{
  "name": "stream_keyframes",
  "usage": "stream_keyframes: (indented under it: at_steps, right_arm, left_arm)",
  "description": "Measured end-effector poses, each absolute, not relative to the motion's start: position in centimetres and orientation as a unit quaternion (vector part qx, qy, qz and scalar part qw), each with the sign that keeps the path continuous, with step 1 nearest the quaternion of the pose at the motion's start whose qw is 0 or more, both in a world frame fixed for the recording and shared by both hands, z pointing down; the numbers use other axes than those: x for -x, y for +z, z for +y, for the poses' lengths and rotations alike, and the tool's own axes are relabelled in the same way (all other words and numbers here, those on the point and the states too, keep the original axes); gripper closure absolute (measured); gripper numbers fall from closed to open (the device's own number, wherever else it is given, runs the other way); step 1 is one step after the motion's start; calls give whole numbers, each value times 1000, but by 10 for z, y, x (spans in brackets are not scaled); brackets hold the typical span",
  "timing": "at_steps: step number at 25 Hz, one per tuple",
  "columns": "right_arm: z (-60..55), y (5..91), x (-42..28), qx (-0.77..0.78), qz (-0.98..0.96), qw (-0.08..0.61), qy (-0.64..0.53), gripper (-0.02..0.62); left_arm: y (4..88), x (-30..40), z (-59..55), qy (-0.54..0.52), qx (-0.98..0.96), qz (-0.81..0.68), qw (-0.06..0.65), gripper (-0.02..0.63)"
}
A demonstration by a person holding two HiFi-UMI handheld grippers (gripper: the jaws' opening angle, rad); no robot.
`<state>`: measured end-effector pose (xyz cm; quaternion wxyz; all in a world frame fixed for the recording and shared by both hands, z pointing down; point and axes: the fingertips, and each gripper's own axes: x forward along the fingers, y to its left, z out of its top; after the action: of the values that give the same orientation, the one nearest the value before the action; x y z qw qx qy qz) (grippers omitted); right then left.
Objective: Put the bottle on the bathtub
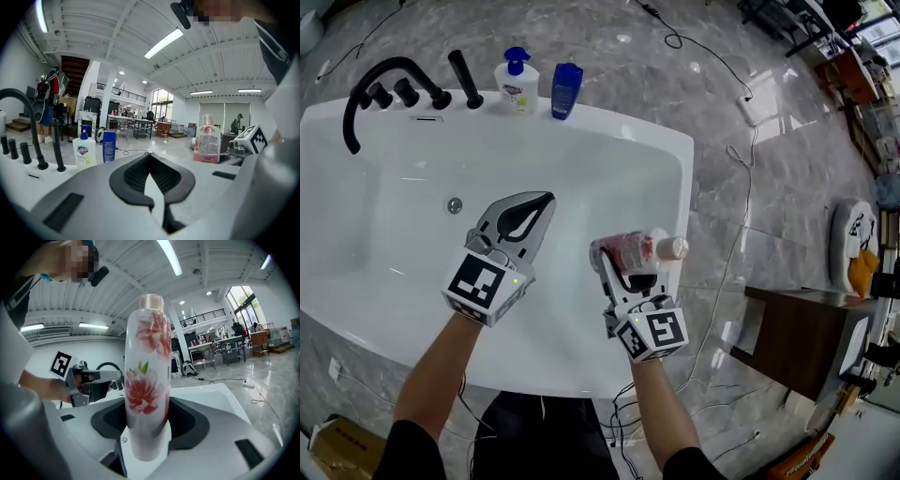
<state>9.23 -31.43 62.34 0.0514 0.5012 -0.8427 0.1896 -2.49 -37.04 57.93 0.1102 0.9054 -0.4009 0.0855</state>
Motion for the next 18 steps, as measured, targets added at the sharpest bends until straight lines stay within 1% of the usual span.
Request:
stream_keyframes:
  at_steps: [9,18]
  right_arm:
    - [-402,648,-102,-507,-845,61,157,344]
    - [-492,662,-103,-514,-843,97,128,344]
  left_arm:
    - [620,3,-405,93,-909,-394,99,598]
    - [651,-6,-409,94,-908,-389,121,598]
